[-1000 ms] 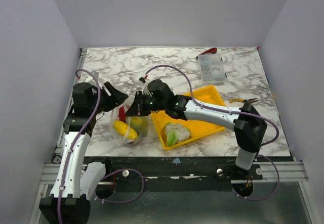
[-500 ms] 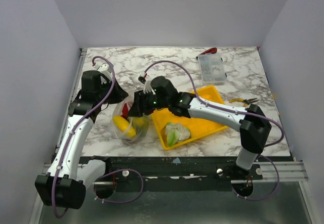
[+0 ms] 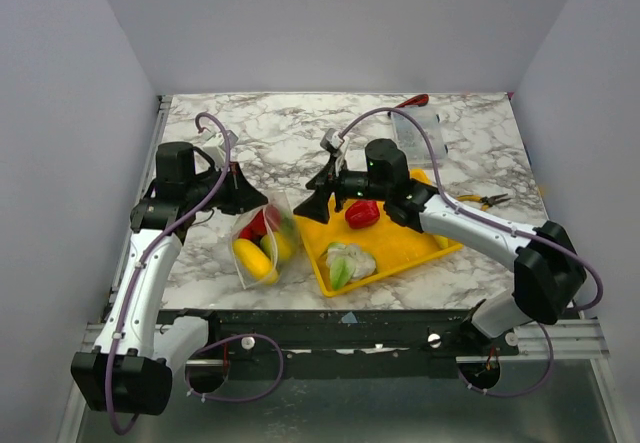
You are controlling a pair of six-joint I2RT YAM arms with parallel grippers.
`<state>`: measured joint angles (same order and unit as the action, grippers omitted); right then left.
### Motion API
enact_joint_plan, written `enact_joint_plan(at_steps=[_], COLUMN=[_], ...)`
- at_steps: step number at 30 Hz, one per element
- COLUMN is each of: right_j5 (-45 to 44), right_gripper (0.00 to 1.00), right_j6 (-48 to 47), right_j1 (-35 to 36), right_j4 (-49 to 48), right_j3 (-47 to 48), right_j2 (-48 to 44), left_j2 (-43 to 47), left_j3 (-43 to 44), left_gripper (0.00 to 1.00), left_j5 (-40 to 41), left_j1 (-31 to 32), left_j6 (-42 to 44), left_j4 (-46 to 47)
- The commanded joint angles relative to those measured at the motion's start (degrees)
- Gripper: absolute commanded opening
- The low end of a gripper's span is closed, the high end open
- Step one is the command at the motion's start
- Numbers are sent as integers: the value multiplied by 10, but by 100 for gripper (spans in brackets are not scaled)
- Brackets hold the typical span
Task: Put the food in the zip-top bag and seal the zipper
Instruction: Adjust the zipper food storage bag at the center of the board.
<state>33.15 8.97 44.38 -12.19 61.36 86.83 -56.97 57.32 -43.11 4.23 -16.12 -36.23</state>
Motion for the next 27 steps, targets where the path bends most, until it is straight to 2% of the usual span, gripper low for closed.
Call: enact_joint_plan(at_steps=[1, 10, 16, 19, 21, 23, 24, 25, 26, 27], right_j5=[141, 208, 216, 217, 208, 186, 178, 157, 137, 127], right_gripper=[87, 81, 63, 53, 46, 37, 28, 14, 7, 1], right_j6=[-38, -1, 65, 149, 192, 223, 245, 263, 286, 299], right_j1=[2, 2, 3, 8, 20, 31, 34, 35, 36, 36], right_j4=[-139, -209, -297, -378, -417, -441, -453, -456, -459, -469], right_j3=[9, 50, 31, 27, 27, 26, 25, 24, 20, 15], right_j2=[42, 124, 154, 175, 190, 203, 209, 211, 211, 211], left_j2=[26, 42, 41, 44, 56, 78, 97, 114, 134, 150], left_j3=[23, 21, 11, -6, -21, -36, -45, -51, -53, -52], left_gripper=[0, 0, 0, 1, 15, 36, 45, 64, 77, 82], left_j5=[-81, -75, -56, -21, 27, 73, 87, 118, 156, 183], left_j1=[-3, -3, -2, 5, 10, 18, 23, 30, 34, 36], left_j6=[28, 30, 24, 26, 19, -9, -29, -45, -63, -73], left_j4=[-41, -55, -51, -57, -58, -48, -40, -36, -39, -46])
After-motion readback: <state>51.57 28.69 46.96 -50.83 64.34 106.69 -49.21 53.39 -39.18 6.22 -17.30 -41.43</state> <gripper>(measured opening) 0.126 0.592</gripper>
